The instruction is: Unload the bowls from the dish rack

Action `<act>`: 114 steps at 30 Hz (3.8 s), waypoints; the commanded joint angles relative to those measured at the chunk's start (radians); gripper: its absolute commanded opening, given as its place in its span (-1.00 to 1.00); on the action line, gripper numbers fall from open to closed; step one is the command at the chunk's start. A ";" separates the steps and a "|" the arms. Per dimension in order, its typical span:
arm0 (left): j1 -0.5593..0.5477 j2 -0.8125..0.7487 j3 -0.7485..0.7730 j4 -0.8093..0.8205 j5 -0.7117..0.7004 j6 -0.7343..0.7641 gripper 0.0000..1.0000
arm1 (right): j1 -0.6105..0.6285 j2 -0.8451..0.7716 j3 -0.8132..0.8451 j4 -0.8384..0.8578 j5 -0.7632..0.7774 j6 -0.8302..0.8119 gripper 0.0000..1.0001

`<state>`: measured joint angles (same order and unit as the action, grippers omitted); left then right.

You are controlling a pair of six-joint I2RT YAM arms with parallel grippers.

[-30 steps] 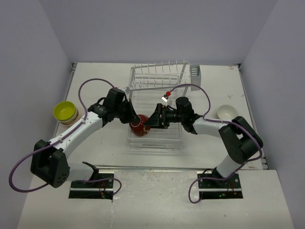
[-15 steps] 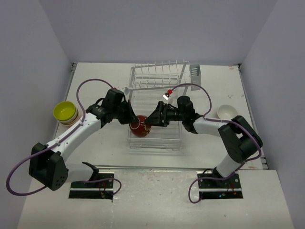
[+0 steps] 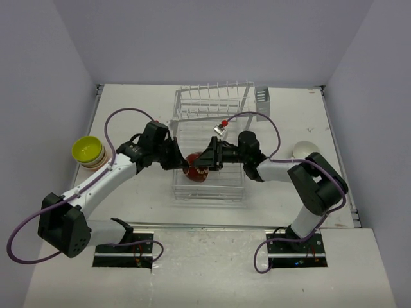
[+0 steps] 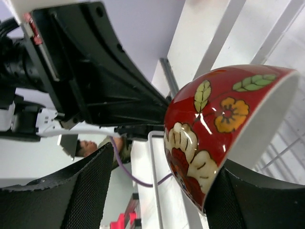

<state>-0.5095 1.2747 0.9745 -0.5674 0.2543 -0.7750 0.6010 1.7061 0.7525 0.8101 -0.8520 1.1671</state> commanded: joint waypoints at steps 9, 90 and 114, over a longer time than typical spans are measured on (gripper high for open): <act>-0.009 0.003 -0.013 0.027 0.008 -0.012 -1.00 | 0.022 0.012 -0.044 0.075 -0.076 0.063 -0.21; -0.026 -0.020 -0.043 0.104 0.019 -0.020 -1.00 | 0.152 -0.200 0.317 -1.089 0.465 -0.583 -1.00; -0.026 -0.245 0.012 0.031 -0.001 0.017 -1.00 | -0.165 -0.582 0.464 -1.606 0.915 -0.742 -1.00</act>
<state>-0.5316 1.0298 0.9539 -0.5102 0.2653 -0.7879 0.5232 1.1713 1.2491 -0.7280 -0.0795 0.4477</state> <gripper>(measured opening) 0.002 0.056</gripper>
